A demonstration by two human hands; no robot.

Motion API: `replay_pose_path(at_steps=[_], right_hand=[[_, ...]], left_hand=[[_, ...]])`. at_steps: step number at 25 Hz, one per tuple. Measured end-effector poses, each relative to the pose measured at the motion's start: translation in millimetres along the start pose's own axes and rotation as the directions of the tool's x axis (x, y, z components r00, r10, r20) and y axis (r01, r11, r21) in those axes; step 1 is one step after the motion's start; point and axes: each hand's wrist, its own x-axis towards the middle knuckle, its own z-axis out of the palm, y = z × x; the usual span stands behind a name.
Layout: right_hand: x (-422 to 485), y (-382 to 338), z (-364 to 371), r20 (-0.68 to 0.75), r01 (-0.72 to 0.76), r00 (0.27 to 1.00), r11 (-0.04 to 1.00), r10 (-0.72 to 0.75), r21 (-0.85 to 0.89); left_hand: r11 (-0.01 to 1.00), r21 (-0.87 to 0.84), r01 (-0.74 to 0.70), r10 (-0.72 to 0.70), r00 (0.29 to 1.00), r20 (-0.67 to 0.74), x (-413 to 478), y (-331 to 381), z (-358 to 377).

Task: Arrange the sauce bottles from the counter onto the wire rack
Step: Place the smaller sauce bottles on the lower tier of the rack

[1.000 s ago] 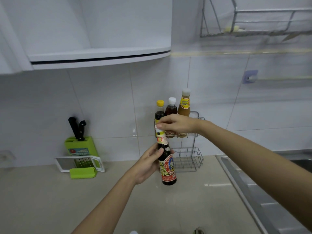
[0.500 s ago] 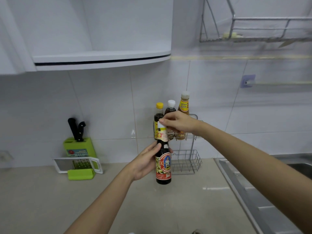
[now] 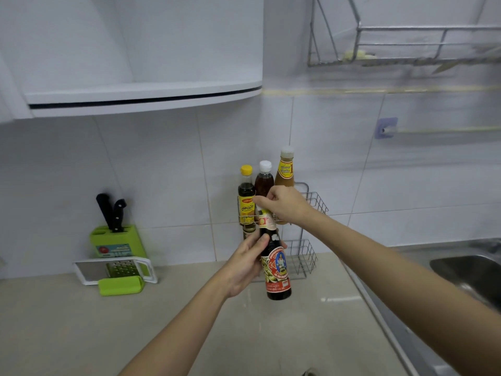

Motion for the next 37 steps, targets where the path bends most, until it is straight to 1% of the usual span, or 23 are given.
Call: replay_pose_path(at_steps=[2, 3, 5, 6, 7, 8, 10, 11, 12, 14, 16, 17, 19, 20, 22, 25, 27, 31, 33, 35, 37], right_hand=[[-12.7, 14.5, 3.7, 0.044, -0.037, 0.999, 0.97, 0.028, 0.239], [-20.4, 23.0, 7.0, 0.097, -0.066, 0.995, 0.938, 0.035, 0.341], [-35.2, 39.4, 16.3, 0.21, -0.139, 0.977, 0.86, 0.037, 0.492], [-40.5, 46.5, 21.3, 0.232, -0.169, 0.972, 0.815, 0.044, 0.554], [-43.2, 54.8, 27.8, 0.226, -0.193, 0.972, 0.779, 0.068, 0.596], [-45.5, 63.0, 35.6, 0.206, -0.222, 0.972, 0.749, 0.116, 0.625], [-50.8, 87.0, 58.1, 0.127, -0.289, 0.952, 0.689, 0.278, 0.664], [-54.9, 100.9, 70.5, 0.072, -0.311, 0.927, 0.647, 0.369, 0.696], [-58.4, 114.0, 81.4, 0.013, -0.319, 0.89, 0.6, 0.456, 0.734], [-61.7, 133.7, 93.1, -0.087, -0.285, 0.783, 0.48, 0.616, 0.83], [-59.3, 146.2, 92.2, -0.112, -0.196, 0.669, 0.319, 0.735, 0.927], [-56.6, 151.5, 90.9, -0.102, -0.15, 0.635, 0.252, 0.766, 0.956], [-50.2, 164.0, 94.0, -0.094, -0.096, 0.605, 0.189, 0.791, 0.977], [-48.4, 169.1, 97.8, -0.099, -0.088, 0.597, 0.188, 0.796, 0.978], [-44.1, 173.9, 106.5, -0.112, -0.111, 0.604, 0.222, 0.789, 0.969], [-26.3, 177.5, 119.7, -0.091, -0.191, 0.678, 0.294, 0.73, 0.936], [-13.8, 174.2, 128.3, -0.088, -0.247, 0.727, 0.379, 0.681, 0.892], [7.6, 164.4, 146.1, -0.121, -0.353, 0.791, 0.609, 0.599, 0.71], [17.4, 164.0, 150.0, -0.148, -0.365, 0.813, 0.691, 0.563, 0.624], [23.7, 161.4, 150.7, -0.147, -0.35, 0.853, 0.759, 0.501, 0.549], [29.4, 157.9, 153.6, -0.132, -0.314, 0.899, 0.825, 0.418, 0.469]], left_hand=[[0.999, 0.021, 0.042, -0.042, 0.999, 0.013, 0.4, -2.0, -1.8], [0.997, 0.035, 0.066, -0.067, 0.997, 0.028, 1.1, -2.4, -4.2], [0.99, 0.094, 0.107, -0.113, 0.992, 0.058, 5.0, -2.6, -10.3], [0.98, 0.148, 0.135, -0.147, 0.986, 0.072, 9.7, -3.6, -14.5], [0.958, 0.239, 0.162, -0.184, 0.98, 0.073, 15.3, -5.1, -18.9], [0.914, 0.362, 0.183, -0.218, 0.974, 0.056, 20.4, -7.1, -24.4], [0.748, 0.62, 0.238, -0.253, 0.965, -0.066, 27.9, -13.9, -41.6], [0.671, 0.688, 0.279, -0.245, 0.958, -0.149, 30.2, -19.9, -53.7], [0.621, 0.718, 0.316, -0.23, 0.948, -0.219, 31.3, -26.7, -67.2], [0.55, 0.735, 0.397, -0.232, 0.918, -0.322, 30.8, -39.5, -92.1], [0.518, 0.716, 0.468, -0.255, 0.884, -0.393, 32.0, -53.7, -109.9], [0.516, 0.701, 0.493, -0.263, 0.87, -0.418, 33.0, -59.5, -114.1], [0.526, 0.676, 0.516, -0.255, 0.854, -0.453, 40.2, -70.7, -120.1], [0.533, 0.67, 0.516, -0.242, 0.852, -0.463, 44.6, -75.1, -122.1], [0.555, 0.662, 0.504, -0.226, 0.857, -0.463, 53.0, -78.5, -121.2], [0.609, 0.616, 0.499, -0.251, 0.859, -0.446, 69.6, -83.9, -120.5], [0.623, 0.589, 0.515, -0.27, 0.848, -0.456, 75.2, -91.0, -120.0], [0.675, 0.514, 0.53, -0.302, 0.833, -0.463, 83.8, -106.8, -121.1], [0.713, 0.474, 0.516, -0.298, 0.836, -0.461, 89.3, -114.3, -127.6], [0.739, 0.474, 0.479, -0.262, 0.852, -0.453, 93.7, -119.6, -133.6], [0.722, 0.517, 0.459, -0.208, 0.858, -0.47, 99.8, -130.6, -141.5]])
